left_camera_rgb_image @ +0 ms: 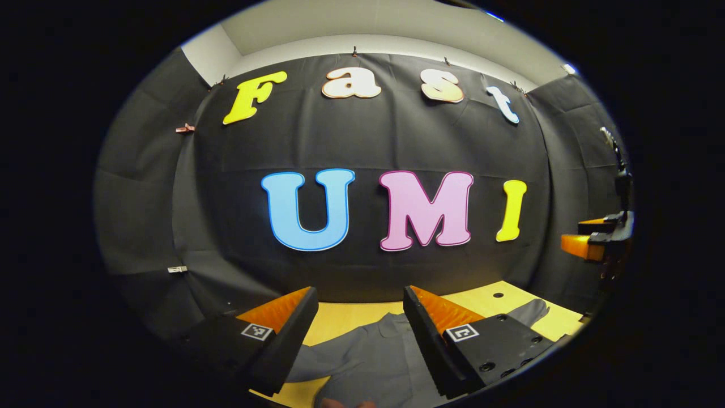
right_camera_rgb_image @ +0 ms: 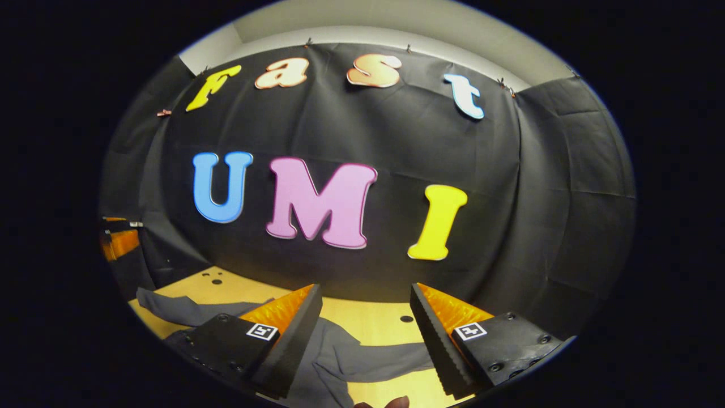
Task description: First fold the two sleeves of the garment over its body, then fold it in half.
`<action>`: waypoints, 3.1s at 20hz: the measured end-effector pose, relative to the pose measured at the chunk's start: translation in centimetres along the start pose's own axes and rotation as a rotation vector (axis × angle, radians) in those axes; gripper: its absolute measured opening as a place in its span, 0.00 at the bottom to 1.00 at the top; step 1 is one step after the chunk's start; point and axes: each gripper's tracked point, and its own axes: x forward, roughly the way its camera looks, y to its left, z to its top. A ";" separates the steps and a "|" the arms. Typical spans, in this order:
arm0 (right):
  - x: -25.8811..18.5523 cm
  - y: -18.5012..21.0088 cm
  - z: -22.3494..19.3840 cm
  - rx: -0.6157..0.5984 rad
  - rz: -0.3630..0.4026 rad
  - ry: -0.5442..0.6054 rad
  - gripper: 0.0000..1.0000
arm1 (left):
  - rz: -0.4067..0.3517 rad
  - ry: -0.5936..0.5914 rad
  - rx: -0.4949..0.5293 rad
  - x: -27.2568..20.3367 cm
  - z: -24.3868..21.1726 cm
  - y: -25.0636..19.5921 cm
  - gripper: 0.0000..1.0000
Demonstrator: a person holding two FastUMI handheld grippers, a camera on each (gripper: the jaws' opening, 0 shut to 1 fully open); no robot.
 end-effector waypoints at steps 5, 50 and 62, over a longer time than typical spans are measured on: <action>5.9 -6.8 -9.2 0.100 -0.022 0.178 0.97 | -0.012 0.032 0.022 0.4 -0.8 -2.9 0.95; 7.0 -8.1 -17.3 0.224 -0.252 0.337 0.06 | -0.189 0.086 0.021 5.5 -5.4 1.6 0.93; 8.0 14.3 -9.8 0.195 -0.033 0.251 0.06 | -0.124 0.110 0.003 3.0 -9.3 14.1 0.93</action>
